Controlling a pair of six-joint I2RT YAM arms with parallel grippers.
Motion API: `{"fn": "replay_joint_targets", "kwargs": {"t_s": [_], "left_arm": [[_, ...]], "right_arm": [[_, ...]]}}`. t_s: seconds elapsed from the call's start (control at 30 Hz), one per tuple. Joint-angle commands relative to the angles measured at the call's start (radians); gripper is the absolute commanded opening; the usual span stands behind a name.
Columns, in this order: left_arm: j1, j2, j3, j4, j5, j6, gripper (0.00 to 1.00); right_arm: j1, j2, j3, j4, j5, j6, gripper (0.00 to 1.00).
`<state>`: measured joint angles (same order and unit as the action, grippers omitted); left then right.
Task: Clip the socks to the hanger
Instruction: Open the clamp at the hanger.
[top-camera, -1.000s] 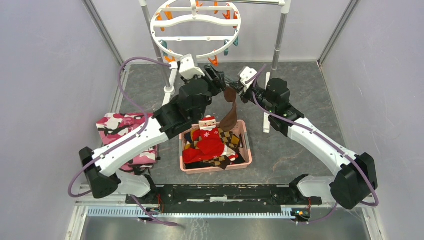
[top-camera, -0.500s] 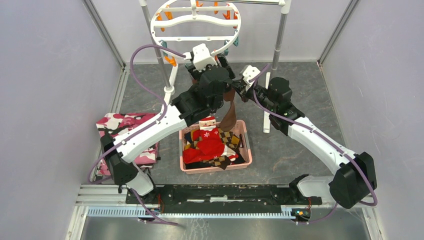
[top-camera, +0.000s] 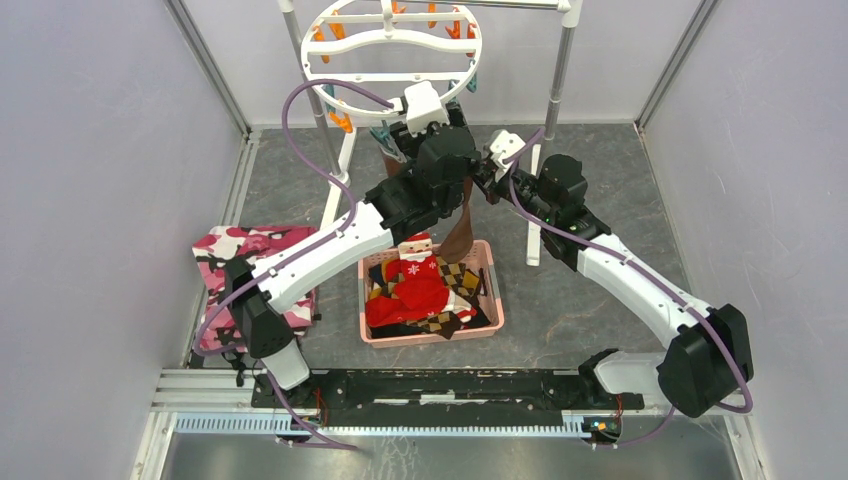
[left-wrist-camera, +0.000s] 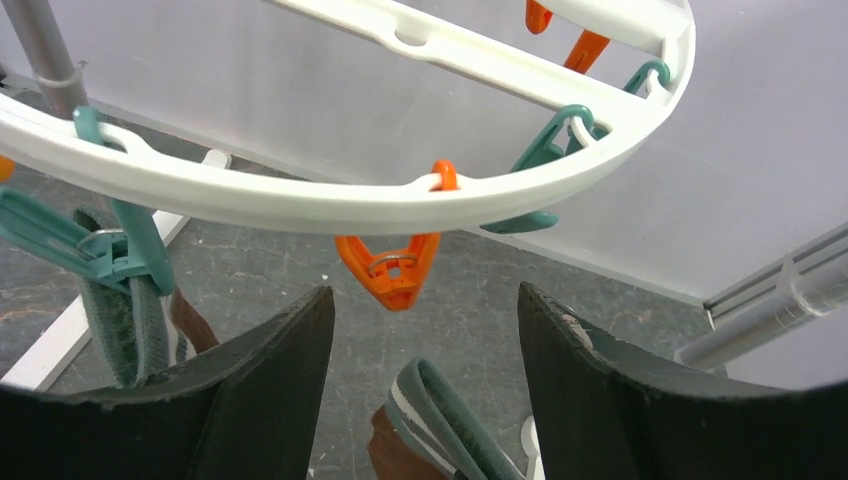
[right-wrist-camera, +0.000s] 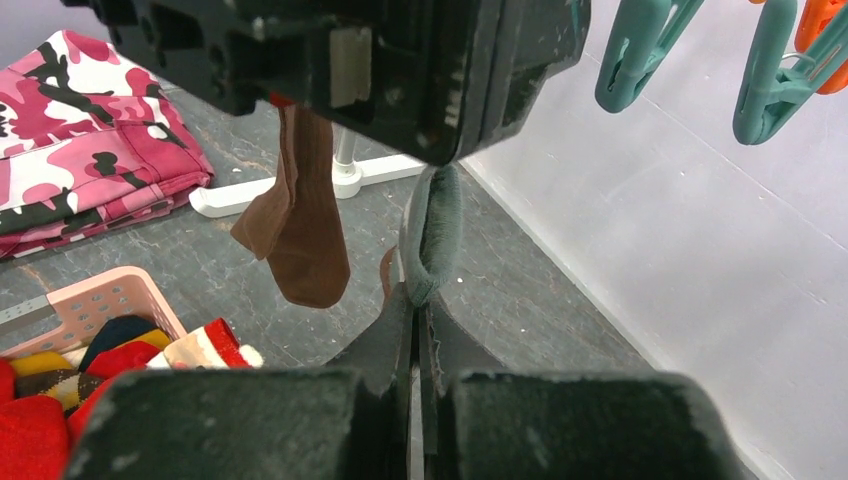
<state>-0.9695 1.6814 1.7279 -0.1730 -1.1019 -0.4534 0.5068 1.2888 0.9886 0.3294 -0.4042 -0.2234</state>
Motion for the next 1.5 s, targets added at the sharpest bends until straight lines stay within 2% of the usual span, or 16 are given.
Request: {"fn": "replay_joint_targets", "kwargs": {"t_s": [0.0,0.87,1.2,1.47], "left_arm": [[0.016,0.007,0.056,0.070,-0.066,0.065,0.72],[0.069,0.043,0.107,0.064,-0.038,0.073,0.67],[0.069,0.015,0.075,0.041,-0.026,0.054,0.55],[0.071,0.000,0.045,0.089,-0.018,0.125,0.55]], "right_arm": [[-0.011,-0.019,-0.007,0.052,-0.025,0.022,0.00],[-0.031,-0.023,-0.010,0.061,-0.047,0.035,0.00],[-0.034,-0.023,-0.012,0.067,-0.053,0.041,0.00],[-0.037,-0.023,-0.013,0.069,-0.055,0.044,0.00]]}}
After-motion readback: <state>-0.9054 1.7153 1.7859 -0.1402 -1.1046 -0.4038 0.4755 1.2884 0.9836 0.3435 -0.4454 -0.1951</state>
